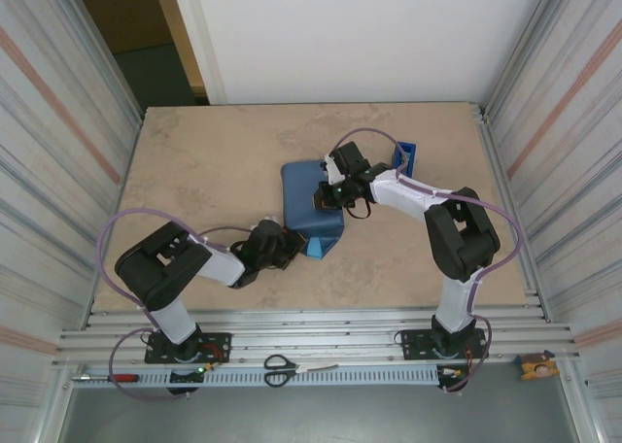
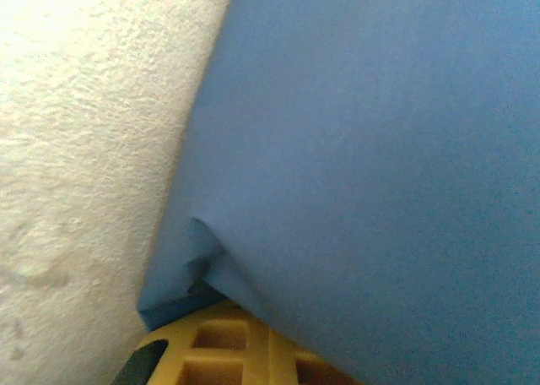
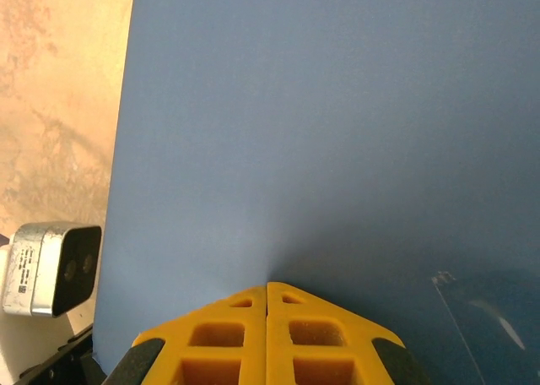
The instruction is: Wrap the gift box in paper
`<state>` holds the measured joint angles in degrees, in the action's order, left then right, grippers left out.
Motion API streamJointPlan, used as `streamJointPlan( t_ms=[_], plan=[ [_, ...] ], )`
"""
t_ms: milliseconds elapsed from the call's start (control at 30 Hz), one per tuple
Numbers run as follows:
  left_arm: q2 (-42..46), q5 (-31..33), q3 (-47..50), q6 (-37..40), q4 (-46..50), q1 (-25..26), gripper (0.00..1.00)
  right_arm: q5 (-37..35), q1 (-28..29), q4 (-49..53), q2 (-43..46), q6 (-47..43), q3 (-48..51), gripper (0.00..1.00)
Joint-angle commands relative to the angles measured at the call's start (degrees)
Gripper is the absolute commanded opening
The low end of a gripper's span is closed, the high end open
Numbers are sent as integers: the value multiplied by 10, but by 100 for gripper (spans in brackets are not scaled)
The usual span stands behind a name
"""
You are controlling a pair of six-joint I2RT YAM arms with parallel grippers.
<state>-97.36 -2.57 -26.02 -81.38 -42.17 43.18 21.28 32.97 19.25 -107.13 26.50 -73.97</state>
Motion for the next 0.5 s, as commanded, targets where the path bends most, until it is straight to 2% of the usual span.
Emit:
streamJointPlan(
  t_ms=[0,233,467],
  plan=[
    [-11,29,-29,-18,-24,5,0,-16,7,69,-32,7,38,2],
    [-6,17,-43,-26,8,13,0,-18,6,69,-34,9,40,2],
    [24,25,-53,-23,90,26,0,-21,4,70,-34,10,40,2]
  ],
)
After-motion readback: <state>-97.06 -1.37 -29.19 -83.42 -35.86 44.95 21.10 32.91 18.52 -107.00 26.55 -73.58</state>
